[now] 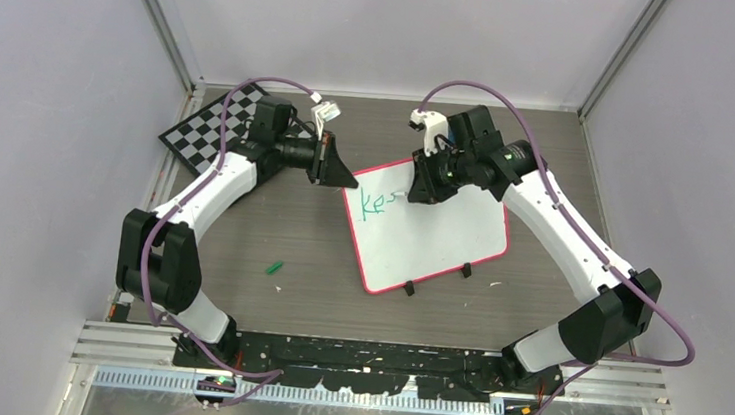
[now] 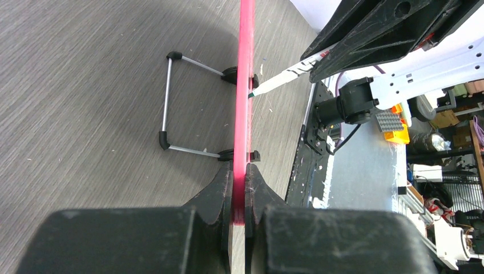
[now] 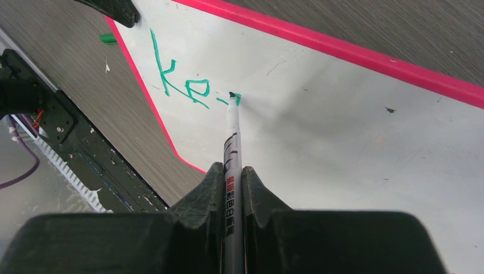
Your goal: Write a sentence on the whiteboard
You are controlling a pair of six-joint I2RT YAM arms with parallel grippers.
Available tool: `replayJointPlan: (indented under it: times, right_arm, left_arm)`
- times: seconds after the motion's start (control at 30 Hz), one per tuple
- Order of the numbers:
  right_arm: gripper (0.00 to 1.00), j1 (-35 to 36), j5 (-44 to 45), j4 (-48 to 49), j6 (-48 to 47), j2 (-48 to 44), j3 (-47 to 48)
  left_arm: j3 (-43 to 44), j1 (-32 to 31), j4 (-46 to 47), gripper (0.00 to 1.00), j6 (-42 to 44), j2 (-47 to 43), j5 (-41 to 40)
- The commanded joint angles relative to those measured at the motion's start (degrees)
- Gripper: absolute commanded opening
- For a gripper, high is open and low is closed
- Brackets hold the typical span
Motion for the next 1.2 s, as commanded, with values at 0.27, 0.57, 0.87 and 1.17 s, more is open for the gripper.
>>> replayJointPlan:
  times: [0.27, 0.57, 0.87, 1.17]
  right_arm:
    - [0.00, 1.2, -0.8, 3.3, 0.7, 0.5, -1.4]
    - [0.00, 1.2, 0.3, 2.8, 0.0, -2.0, -4.5]
    - [0.00, -1.3, 0.6, 0.6, -1.5, -2.9, -2.9]
    - [0.00, -1.4, -5.7, -1.5, -2.1, -3.9, -0.4]
  left_arm:
    - [0.8, 0.0, -0.9, 0.00, 1.3, -1.1, 1.0]
    - [0.8, 0.0, -1.0, 0.00, 1.3, -0.9, 0.9]
    - [0.8, 0.0, -1.4, 0.00, 1.7, -0.6, 0.8]
    - [2.1, -0.2, -3.8, 0.00, 3.9, 0.1, 1.1]
